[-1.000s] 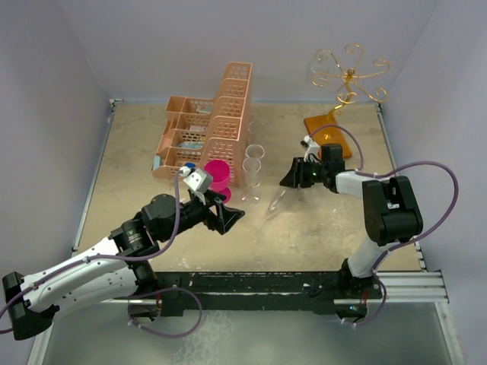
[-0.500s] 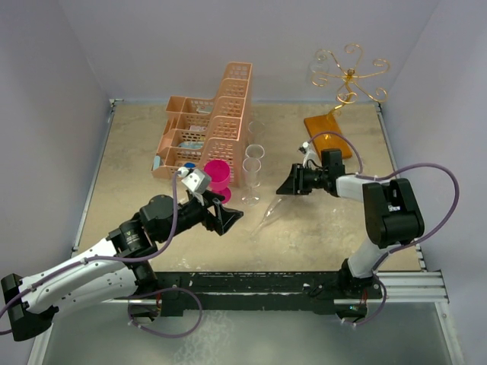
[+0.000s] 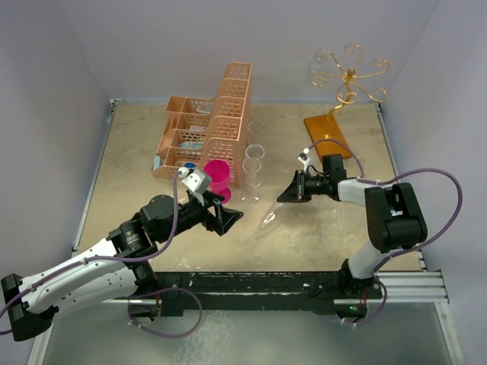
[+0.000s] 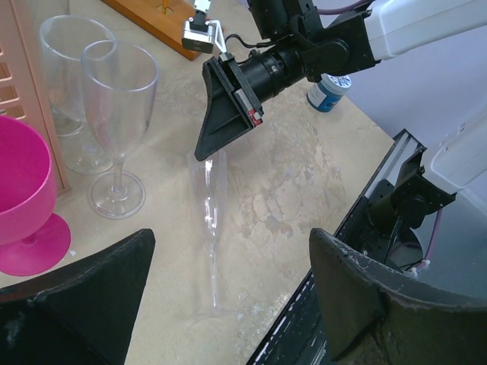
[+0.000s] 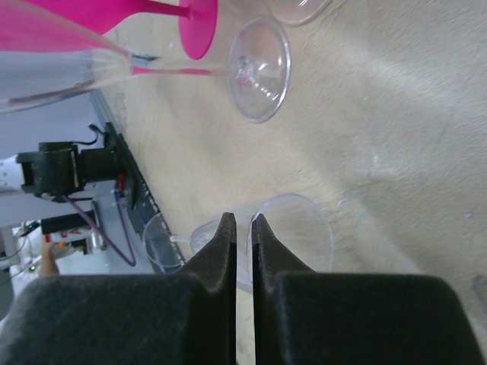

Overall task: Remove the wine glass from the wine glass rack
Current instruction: Pick up the wine glass at the center of the board, then place the wine glass at the center of the board, then adjust the wine rack at the center of the board.

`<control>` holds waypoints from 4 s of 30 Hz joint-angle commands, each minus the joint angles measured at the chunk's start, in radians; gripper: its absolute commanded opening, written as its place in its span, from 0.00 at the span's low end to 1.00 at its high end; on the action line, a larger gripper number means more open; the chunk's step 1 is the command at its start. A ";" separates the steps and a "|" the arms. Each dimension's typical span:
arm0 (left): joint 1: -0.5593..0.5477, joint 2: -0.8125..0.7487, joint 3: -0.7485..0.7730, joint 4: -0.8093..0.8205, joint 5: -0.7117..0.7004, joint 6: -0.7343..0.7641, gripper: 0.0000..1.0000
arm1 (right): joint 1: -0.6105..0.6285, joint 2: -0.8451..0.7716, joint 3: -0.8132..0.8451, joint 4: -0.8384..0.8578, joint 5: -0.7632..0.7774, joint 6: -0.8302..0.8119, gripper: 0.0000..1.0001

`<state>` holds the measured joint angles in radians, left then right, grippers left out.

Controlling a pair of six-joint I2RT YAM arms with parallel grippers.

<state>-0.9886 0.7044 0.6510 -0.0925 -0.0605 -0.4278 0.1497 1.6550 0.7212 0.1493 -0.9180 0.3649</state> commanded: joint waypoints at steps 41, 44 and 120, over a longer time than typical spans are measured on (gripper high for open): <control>0.004 0.007 0.143 -0.070 -0.129 -0.021 0.79 | 0.047 -0.514 0.435 -0.717 1.444 0.158 0.00; 0.004 0.004 0.153 -0.091 -0.139 -0.015 0.79 | 0.047 -0.519 0.426 -0.706 1.475 0.174 0.00; 0.251 0.764 0.907 0.014 0.074 -0.091 0.83 | -0.146 -0.206 1.011 -0.408 0.873 -0.045 0.84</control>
<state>-0.7406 1.5013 1.5562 -0.1280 -0.0132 -0.5308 -0.0101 1.5249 1.7760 -0.3012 0.0257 0.3477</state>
